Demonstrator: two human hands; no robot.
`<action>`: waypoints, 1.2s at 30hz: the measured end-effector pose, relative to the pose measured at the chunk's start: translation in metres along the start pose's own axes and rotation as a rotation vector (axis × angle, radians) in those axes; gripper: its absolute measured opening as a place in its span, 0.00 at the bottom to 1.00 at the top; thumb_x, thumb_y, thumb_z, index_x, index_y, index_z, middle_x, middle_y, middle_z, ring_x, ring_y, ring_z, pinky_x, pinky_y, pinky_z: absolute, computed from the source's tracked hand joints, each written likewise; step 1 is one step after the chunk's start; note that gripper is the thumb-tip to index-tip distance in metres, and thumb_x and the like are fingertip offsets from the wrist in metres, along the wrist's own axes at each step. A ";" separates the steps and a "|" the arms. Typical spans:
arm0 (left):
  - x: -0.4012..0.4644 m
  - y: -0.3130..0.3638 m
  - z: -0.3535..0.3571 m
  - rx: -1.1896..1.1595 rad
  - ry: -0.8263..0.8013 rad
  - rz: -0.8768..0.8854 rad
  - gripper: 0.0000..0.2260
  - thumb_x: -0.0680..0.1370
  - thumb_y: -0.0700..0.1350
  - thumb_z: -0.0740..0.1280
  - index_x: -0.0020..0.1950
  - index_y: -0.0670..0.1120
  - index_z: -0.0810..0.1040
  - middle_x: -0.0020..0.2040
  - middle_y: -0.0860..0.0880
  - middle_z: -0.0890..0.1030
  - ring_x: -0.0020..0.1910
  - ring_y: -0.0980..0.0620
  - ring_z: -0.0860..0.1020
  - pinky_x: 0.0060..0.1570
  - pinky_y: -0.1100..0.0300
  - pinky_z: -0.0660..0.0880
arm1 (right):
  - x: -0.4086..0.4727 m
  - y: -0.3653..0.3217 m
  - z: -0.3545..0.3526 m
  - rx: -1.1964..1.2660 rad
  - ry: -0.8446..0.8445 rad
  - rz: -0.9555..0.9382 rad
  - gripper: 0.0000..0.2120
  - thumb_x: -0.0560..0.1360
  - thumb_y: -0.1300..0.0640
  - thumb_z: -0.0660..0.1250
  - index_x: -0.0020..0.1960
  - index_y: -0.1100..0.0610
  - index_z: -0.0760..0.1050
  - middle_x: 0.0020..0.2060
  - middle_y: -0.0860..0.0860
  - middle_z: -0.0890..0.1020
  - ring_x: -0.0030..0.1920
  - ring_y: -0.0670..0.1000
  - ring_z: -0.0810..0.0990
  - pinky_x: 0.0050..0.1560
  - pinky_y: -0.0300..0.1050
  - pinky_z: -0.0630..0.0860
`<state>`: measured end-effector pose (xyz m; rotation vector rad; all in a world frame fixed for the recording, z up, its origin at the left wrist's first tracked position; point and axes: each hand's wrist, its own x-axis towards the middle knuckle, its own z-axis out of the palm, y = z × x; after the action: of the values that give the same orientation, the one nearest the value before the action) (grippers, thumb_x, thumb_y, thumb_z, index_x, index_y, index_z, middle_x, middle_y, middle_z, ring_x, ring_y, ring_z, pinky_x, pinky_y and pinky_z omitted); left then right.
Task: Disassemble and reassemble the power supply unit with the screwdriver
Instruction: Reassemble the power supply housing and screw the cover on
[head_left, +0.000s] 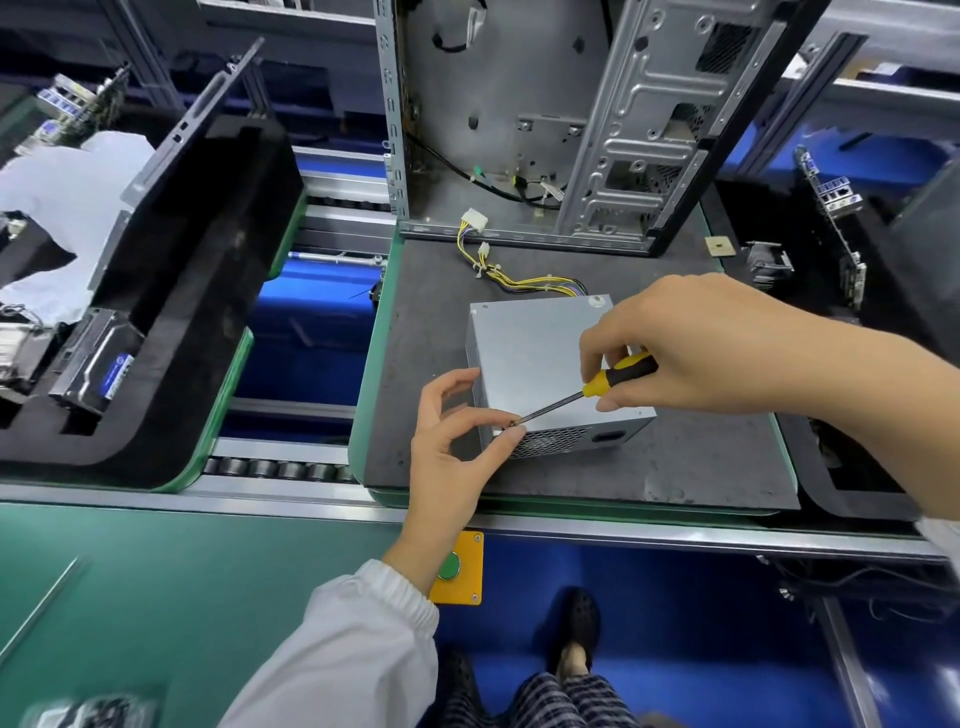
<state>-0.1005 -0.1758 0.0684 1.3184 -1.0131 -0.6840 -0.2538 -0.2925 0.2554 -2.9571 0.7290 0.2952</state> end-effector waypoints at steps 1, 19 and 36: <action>0.001 0.001 -0.001 0.013 -0.008 -0.002 0.03 0.71 0.44 0.76 0.42 0.50 0.84 0.64 0.51 0.73 0.67 0.59 0.70 0.61 0.72 0.67 | 0.001 -0.001 -0.002 0.001 0.003 -0.001 0.08 0.70 0.40 0.67 0.46 0.40 0.75 0.36 0.39 0.78 0.39 0.43 0.73 0.32 0.37 0.64; 0.002 0.004 -0.002 0.063 -0.007 -0.008 0.07 0.71 0.43 0.77 0.41 0.54 0.82 0.64 0.52 0.72 0.67 0.57 0.69 0.61 0.74 0.65 | 0.020 -0.020 -0.016 -0.167 -0.041 -0.075 0.06 0.73 0.41 0.65 0.47 0.41 0.74 0.34 0.39 0.74 0.39 0.45 0.71 0.29 0.39 0.62; -0.001 0.002 0.002 0.040 0.049 0.042 0.06 0.70 0.46 0.76 0.45 0.48 0.84 0.64 0.50 0.71 0.62 0.50 0.74 0.60 0.66 0.70 | 0.037 -0.035 -0.026 -0.438 -0.103 -0.121 0.11 0.75 0.39 0.62 0.49 0.44 0.78 0.45 0.44 0.78 0.40 0.53 0.75 0.31 0.41 0.61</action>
<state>-0.1029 -0.1752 0.0696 1.3385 -1.0165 -0.5994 -0.2013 -0.2812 0.2740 -3.3394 0.5258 0.6700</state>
